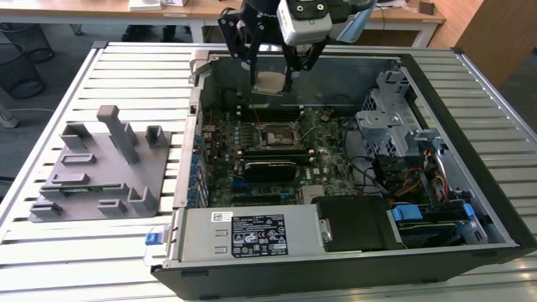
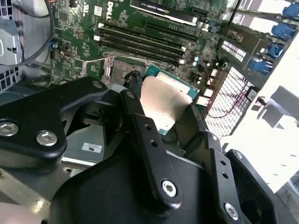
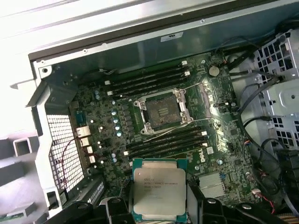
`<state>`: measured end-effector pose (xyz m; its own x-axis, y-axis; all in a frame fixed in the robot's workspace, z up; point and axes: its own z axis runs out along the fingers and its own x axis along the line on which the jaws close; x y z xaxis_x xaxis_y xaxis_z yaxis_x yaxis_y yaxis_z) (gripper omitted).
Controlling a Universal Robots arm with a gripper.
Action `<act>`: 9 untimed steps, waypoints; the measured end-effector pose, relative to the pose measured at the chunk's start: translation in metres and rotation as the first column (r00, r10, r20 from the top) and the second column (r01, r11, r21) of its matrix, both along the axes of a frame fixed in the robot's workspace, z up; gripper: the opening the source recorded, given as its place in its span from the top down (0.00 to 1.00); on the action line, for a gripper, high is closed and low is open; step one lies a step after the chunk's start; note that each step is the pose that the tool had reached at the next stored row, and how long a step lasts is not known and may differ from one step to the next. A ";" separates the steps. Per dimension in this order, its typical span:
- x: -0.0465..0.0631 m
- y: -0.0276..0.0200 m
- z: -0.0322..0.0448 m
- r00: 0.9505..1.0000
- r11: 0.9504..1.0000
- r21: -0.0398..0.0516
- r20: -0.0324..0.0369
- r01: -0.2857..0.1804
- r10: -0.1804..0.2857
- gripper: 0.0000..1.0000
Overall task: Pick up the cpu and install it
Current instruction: 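Place the cpu into insertion slot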
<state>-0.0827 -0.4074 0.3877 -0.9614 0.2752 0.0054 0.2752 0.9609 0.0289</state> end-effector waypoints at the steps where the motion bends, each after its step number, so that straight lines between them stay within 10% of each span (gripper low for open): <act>1: 0.000 0.0000 0.0000 1.000 1.000 0.000 0.000 0.008 -0.008 0.46; 9: 0.000 0.0000 -0.0003 0.999 0.999 0.000 0.000 0.040 -0.040 0.46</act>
